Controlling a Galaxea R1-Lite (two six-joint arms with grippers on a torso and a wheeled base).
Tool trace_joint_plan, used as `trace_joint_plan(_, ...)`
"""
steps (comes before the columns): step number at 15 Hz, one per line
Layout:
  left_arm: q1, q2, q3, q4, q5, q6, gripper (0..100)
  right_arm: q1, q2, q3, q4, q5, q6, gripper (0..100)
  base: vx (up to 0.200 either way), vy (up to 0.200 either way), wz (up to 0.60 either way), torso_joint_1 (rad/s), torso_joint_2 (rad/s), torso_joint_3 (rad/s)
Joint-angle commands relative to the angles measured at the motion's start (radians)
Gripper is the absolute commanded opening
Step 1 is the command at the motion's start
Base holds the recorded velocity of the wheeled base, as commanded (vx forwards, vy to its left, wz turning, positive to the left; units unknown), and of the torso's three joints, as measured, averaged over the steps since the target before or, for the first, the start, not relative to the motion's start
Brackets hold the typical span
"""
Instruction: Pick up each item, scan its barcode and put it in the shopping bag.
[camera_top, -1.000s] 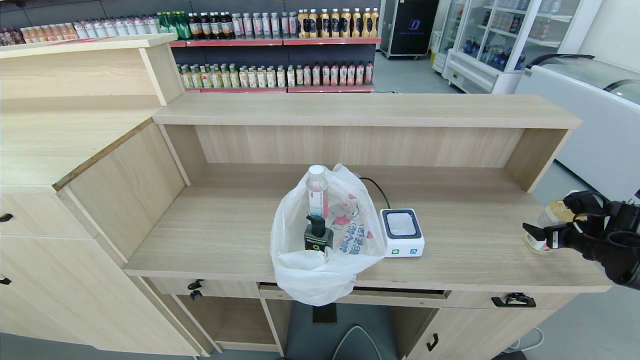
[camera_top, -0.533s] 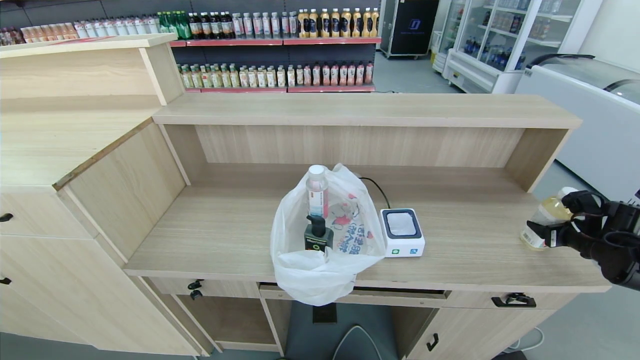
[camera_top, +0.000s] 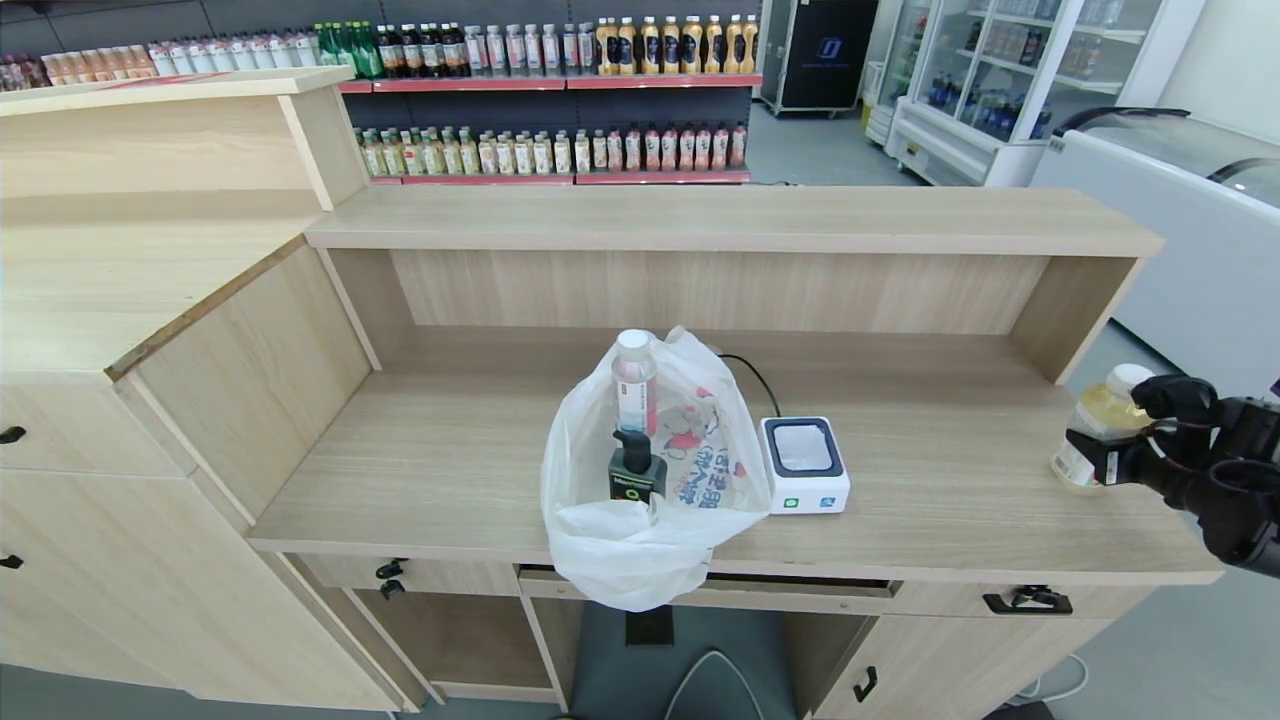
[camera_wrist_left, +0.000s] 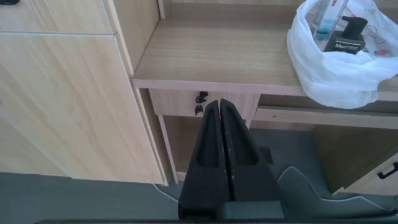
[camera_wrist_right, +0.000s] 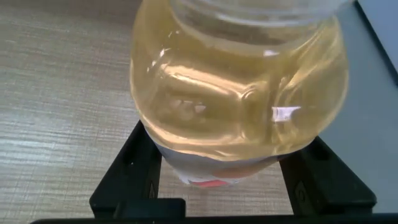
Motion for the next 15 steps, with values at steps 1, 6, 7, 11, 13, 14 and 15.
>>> trace_joint_plan(1, 0.000, 0.000, 0.000, 0.000, 0.001, 0.000, 0, 0.001, -0.042, -0.002, -0.012, 0.003, 0.071, 0, 0.000, 0.000, 0.00, 0.000, 0.00, 0.000)
trace_joint_plan(6, 0.000, 0.000, 0.000, 0.000, 0.001, 0.000, 0, 0.010, -0.354, 0.034, 0.244, 0.079, 0.304, 0, 0.000, 0.000, 0.00, 0.000, 0.00, 0.000)
trace_joint_plan(7, 0.000, 0.000, 0.000, 0.000, 0.001, 0.000, 0, 0.016, -0.420, 0.041, 0.304, 0.113, 0.334, 0, 0.000, 0.000, 0.00, 0.000, 0.00, 0.000)
trace_joint_plan(11, 0.000, 0.000, 0.000, 0.000, 0.001, 0.000, 0, 0.131, -0.694, 0.075, 0.489, 0.306, 0.422, 0, 0.000, 0.000, 0.00, 0.000, 0.00, 0.000)
trace_joint_plan(13, 0.000, 0.000, 0.000, 0.000, 0.001, 0.000, 0, 0.251, -0.791, 0.070, 0.568, 0.343, 0.496, 0, 0.000, 0.000, 0.00, 0.000, 0.00, 0.000)
trace_joint_plan(14, 0.000, 0.000, 0.000, 0.000, 0.001, 0.000, 0, 0.303, -0.817, 0.058, 0.626, 0.371, 0.501, 0, 0.000, 0.000, 0.00, 0.000, 0.00, 0.000)
trace_joint_plan(15, 0.000, 0.000, 0.000, 0.000, 0.001, 0.000, 0, 0.331, -0.829, 0.052, 0.653, 0.380, 0.501, 0, 0.000, 0.000, 0.00, 0.000, 0.00, 0.000)
